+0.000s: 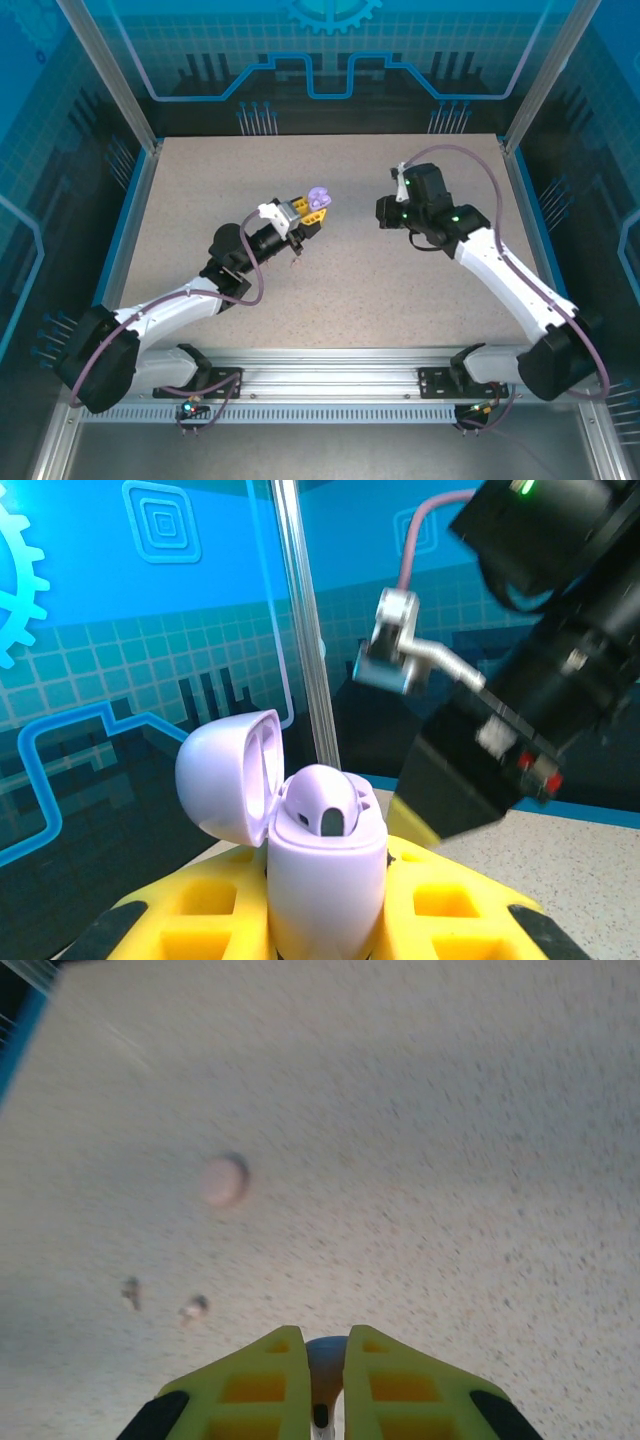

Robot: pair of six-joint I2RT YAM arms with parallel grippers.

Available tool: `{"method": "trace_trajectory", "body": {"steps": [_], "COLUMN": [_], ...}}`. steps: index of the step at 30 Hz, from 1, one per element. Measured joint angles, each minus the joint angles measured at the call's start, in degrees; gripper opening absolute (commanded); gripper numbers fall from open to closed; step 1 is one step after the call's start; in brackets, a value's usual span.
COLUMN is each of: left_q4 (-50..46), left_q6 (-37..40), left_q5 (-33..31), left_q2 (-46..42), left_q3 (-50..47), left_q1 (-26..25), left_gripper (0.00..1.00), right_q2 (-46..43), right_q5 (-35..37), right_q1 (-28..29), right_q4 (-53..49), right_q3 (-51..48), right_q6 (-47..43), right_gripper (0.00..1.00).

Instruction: Insert the wireless bluetooth earbuds into the charging case

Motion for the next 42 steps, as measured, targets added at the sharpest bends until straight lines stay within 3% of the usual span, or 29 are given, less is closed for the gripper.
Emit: {"method": "trace_trajectory", "body": {"steps": [14, 26, 42], "left_q4": [-1.6, -1.3, -1.2], "left_q6": [-0.1, -1.4, -1.6], "left_q5": [3.7, 3.9, 3.9], "left_q2": [1.7, 7.7, 8.3], "left_q3": [3.2, 8.3, 9.5], "left_q1": [-0.6, -3.8, -5.0], "left_gripper": [0.00, 0.00, 0.00], "right_q2": [-13.4, -13.8, -13.0], "right_q5": [-7.1, -10.1, -10.5], "right_q1": [1.2, 4.1, 6.2], "right_q4": [6.4, 12.8, 16.9], "right_q3": [5.0, 4.0, 0.3], "right_q6": [-0.8, -1.6, -3.7], "right_gripper": [0.12, 0.12, 0.12]}}
